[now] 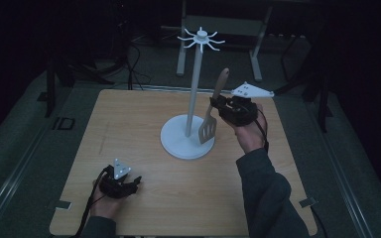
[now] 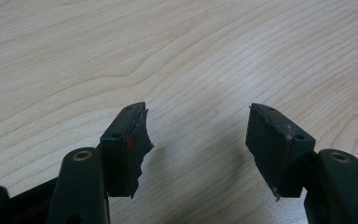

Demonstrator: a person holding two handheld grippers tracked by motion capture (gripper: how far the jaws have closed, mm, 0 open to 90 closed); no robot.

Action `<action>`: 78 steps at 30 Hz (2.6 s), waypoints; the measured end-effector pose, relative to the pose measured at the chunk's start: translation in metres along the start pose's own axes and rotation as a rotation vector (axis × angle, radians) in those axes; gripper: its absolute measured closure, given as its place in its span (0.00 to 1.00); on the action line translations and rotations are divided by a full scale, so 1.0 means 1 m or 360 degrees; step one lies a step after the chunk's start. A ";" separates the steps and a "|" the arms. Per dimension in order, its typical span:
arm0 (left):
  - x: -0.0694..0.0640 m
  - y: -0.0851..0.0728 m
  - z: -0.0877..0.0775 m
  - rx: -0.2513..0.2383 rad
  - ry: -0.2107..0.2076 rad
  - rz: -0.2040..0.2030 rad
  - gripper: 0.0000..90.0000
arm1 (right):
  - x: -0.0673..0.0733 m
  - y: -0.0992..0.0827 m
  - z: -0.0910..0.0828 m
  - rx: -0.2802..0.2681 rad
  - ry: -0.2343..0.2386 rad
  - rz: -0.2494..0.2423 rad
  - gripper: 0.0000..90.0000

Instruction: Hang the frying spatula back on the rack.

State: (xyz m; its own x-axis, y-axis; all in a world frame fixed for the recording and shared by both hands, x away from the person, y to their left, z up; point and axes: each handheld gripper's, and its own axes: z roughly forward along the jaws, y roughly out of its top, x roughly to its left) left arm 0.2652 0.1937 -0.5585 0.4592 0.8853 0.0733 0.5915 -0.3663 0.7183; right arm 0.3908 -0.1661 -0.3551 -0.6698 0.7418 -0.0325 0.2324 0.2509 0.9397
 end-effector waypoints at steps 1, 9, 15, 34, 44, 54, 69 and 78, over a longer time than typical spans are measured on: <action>0.000 0.000 0.000 -0.0001 0.0001 0.0000 0.43 | 0.000 0.002 0.000 -0.0003 0.0003 0.0009 0.84; 0.000 0.000 0.000 -0.0002 0.0004 -0.0005 0.43 | -0.003 0.011 0.002 -0.0010 -0.0003 -0.0002 0.84; 0.000 0.000 0.000 -0.0004 0.0003 -0.0007 0.43 | -0.004 0.015 0.002 -0.0004 -0.0008 -0.0026 0.84; 0.001 -0.001 -0.002 -0.0005 0.0007 -0.0009 0.43 | -0.007 0.031 0.006 -0.0002 -0.0002 -0.0049 0.84; 0.001 -0.001 -0.002 -0.0008 0.0006 -0.0009 0.43 | -0.005 0.039 0.009 0.0006 0.0004 -0.0073 0.84; 0.001 -0.001 -0.002 -0.0008 0.0004 -0.0013 0.43 | -0.006 0.043 0.012 0.0024 0.0015 -0.0068 0.84; 0.001 -0.001 -0.001 -0.0006 0.0004 -0.0011 0.43 | -0.011 0.048 0.016 0.0056 0.0038 -0.0070 0.84; 0.001 -0.001 -0.002 -0.0009 0.0003 -0.0013 0.43 | -0.011 0.051 0.019 0.0062 0.0063 -0.0067 0.84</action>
State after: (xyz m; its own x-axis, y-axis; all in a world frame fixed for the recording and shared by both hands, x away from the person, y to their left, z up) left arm 0.2641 0.1955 -0.5577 0.4533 0.8887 0.0689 0.5915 -0.3577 0.7226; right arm 0.4233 -0.1499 -0.3133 -0.7066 0.7053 -0.0575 0.2302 0.3058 0.9238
